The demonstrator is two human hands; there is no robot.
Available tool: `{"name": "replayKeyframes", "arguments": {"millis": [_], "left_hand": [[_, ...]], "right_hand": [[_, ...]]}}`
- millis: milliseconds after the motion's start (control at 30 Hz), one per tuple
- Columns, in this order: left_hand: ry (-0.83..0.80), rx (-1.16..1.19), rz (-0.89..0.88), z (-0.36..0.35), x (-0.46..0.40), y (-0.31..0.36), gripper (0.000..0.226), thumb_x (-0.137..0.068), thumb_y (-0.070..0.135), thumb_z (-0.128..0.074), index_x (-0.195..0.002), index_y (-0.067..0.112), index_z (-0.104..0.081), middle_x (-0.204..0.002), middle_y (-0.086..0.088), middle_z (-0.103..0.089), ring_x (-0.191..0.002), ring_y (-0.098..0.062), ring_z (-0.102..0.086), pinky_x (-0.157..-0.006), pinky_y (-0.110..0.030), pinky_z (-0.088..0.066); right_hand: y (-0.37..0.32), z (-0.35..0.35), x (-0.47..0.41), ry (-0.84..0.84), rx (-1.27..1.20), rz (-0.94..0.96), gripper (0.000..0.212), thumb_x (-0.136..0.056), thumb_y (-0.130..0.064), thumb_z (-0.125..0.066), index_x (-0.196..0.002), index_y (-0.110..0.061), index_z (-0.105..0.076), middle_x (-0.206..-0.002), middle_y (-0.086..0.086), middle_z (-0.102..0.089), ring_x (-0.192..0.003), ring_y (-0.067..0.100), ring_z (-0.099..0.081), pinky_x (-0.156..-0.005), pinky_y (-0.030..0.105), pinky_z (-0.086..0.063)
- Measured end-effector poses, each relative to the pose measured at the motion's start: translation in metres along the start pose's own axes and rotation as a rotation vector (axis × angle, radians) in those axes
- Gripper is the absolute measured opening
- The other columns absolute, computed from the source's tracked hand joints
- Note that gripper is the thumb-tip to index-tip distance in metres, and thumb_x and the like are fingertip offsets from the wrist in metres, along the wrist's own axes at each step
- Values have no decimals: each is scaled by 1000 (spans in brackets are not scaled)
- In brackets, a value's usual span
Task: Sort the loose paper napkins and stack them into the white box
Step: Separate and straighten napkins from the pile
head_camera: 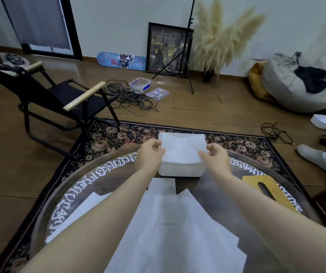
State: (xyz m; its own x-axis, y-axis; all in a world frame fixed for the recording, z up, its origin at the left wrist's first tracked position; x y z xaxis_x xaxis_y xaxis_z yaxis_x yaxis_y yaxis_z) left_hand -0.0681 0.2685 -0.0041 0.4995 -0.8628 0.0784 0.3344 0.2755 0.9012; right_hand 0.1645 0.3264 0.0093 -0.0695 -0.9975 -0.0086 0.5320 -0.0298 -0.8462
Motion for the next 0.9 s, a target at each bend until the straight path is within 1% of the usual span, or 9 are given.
{"name": "replayKeyframes", "arguments": {"millis": [100, 200, 300, 433, 600, 700, 767, 833, 900], "left_hand": [[20, -51, -16, -4, -10, 5, 21, -88, 24, -61, -108, 27, -64, -88, 9, -58, -91, -18, -59, -74, -30, -44], [27, -126, -34, -10, -19, 12, 23, -89, 24, -59, -111, 28, -65, -93, 6, -60, -98, -21, -59, -75, -30, -43], [31, -220, -47, -19, -27, 15, 28, -90, 20, -55, -115, 28, -65, -109, 1, -66, -107, -25, -58, -81, -32, -44], [16, -354, -50, -30, -35, 11, 28, -92, 20, -55, -118, 26, -64, -123, -2, -62, -113, -27, -56, -87, -34, -44], [43, -415, -69, -30, -34, 12, 24, -91, 24, -58, -115, 25, -64, -116, 0, -65, -109, -25, -58, -86, -34, -44], [61, -372, -67, -28, -32, 14, 22, -89, 24, -62, -111, 25, -62, -114, 1, -64, -106, -24, -58, -84, -35, -45], [64, -345, -82, -26, -31, 16, 22, -88, 24, -63, -110, 24, -61, -113, 1, -63, -103, -24, -58, -81, -34, -45], [55, -342, -112, -25, -27, 18, 22, -89, 24, -63, -110, 23, -60, -110, 1, -61, -101, -23, -58, -78, -33, -44], [36, -355, -156, -25, -21, 20, 20, -90, 24, -61, -110, 23, -60, -106, 3, -59, -99, -22, -58, -76, -33, -43]], "right_hand": [[3, 2, -11, 53, 50, -19, 9, -86, -23, -65, -94, -19, -63, -74, -2, -56, -69, 16, -52, -58, 29, -37], [6, 2, -24, 99, 118, -32, 12, -85, -27, -64, -96, -22, -67, -83, -3, -62, -84, 23, -59, -75, 37, -47], [7, 0, -34, 100, 206, -33, 18, -89, -26, -60, -106, -24, -68, -91, -5, -62, -92, 24, -60, -76, 33, -44], [11, -1, -39, 92, 271, -33, 25, -92, -23, -59, -115, -24, -67, -102, 0, -68, -97, 25, -61, -82, 33, -46], [13, 1, -43, 98, 269, 3, 23, -88, -21, -64, -110, -25, -69, -95, -2, -67, -94, 24, -61, -83, 35, -48], [13, 3, -46, 108, 219, 35, 21, -84, -17, -68, -104, -23, -66, -86, -4, -62, -86, 21, -59, -72, 33, -46], [11, 5, -45, 118, 205, 58, 20, -82, -15, -69, -100, -24, -63, -88, -2, -61, -83, 20, -57, -67, 30, -41], [9, 5, -42, 111, 204, 84, 19, -83, -14, -68, -97, -24, -63, -89, -1, -60, -84, 19, -56, -67, 29, -39], [8, 2, -37, 83, 218, 111, 17, -84, -13, -65, -94, -25, -65, -89, -2, -60, -87, 19, -57, -70, 30, -41]]}}
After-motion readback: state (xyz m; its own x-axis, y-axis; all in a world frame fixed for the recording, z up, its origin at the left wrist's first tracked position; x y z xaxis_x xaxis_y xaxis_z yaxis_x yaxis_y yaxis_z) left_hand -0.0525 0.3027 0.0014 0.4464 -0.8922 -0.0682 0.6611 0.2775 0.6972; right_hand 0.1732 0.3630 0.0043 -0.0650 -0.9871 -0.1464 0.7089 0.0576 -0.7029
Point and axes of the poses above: each hand's wrist, its own x-axis away from the middle knuckle, its own z-axis out of the back of the hand, y = z × x, the point moved 9 cm from there along -x, towards the middle knuckle
